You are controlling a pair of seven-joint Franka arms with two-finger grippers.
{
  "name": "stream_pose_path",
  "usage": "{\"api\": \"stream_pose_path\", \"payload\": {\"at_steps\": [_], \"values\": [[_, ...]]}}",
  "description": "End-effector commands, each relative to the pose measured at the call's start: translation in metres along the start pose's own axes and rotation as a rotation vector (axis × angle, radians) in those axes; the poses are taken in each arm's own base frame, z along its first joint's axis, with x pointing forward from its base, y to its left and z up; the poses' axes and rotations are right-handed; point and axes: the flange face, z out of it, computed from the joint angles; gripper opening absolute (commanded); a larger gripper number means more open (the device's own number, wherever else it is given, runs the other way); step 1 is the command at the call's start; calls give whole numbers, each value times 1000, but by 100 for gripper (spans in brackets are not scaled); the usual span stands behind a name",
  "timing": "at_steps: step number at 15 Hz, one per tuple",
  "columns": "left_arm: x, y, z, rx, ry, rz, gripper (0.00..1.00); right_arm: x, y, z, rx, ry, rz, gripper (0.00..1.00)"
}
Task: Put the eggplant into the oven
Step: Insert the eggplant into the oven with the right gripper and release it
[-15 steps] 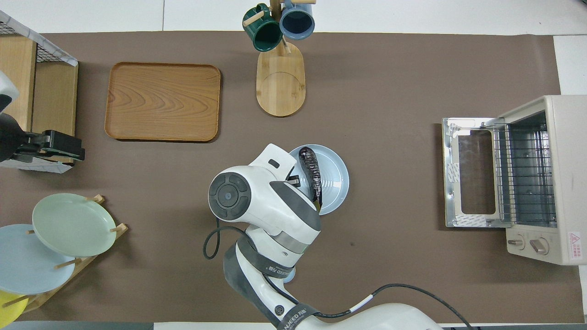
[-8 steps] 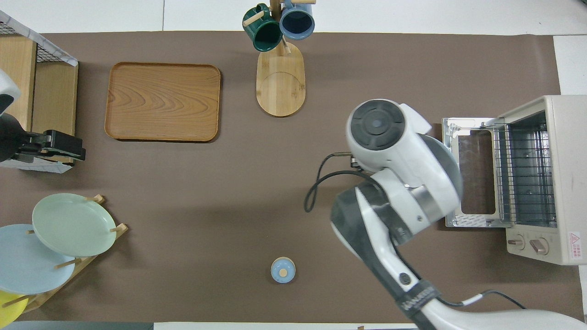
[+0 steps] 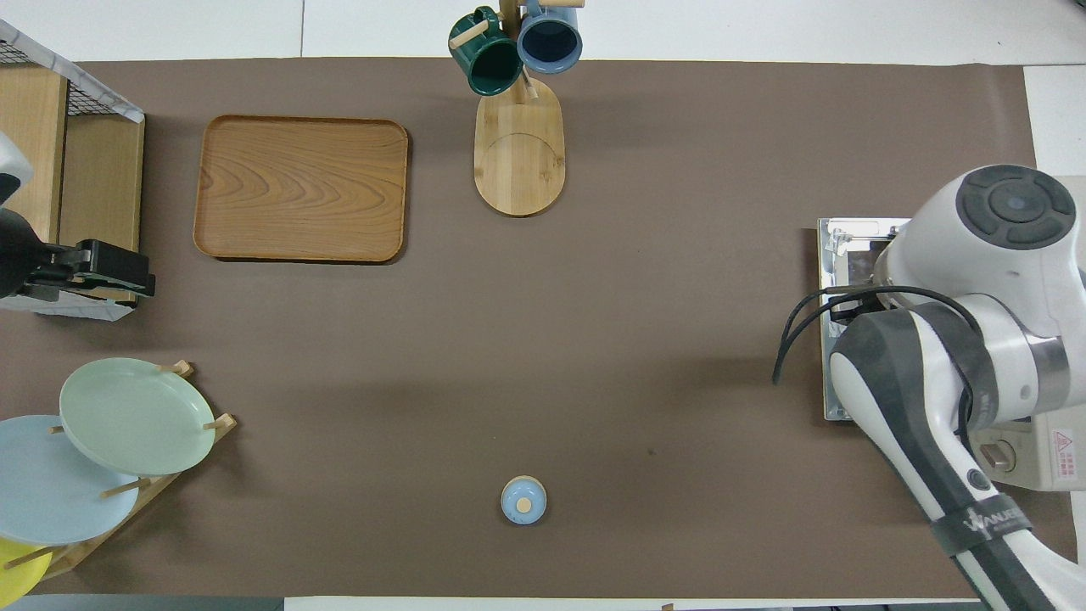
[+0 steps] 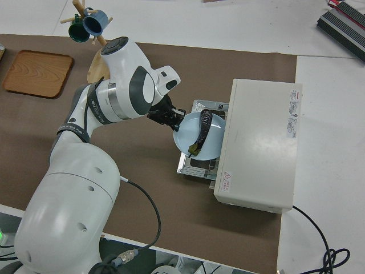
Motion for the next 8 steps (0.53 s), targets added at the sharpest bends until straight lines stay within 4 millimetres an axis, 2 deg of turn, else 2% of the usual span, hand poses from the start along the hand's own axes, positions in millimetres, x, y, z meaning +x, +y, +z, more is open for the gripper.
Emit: {"api": "stream_pose_path", "payload": {"at_steps": [1,4,7,8], "values": [[-4,-4,-4,-1,5,-9,100,-8,23,19,-4,24,-71,0],[-4,-4,-4,-1,6,-9,100,-8,56,37,9,35,-114,0],[-4,-4,-4,-1,6,-9,100,-13,57,45,16,56,-119,0],[-4,-4,-4,-1,6,-9,100,-13,67,48,19,54,-114,0]]}}
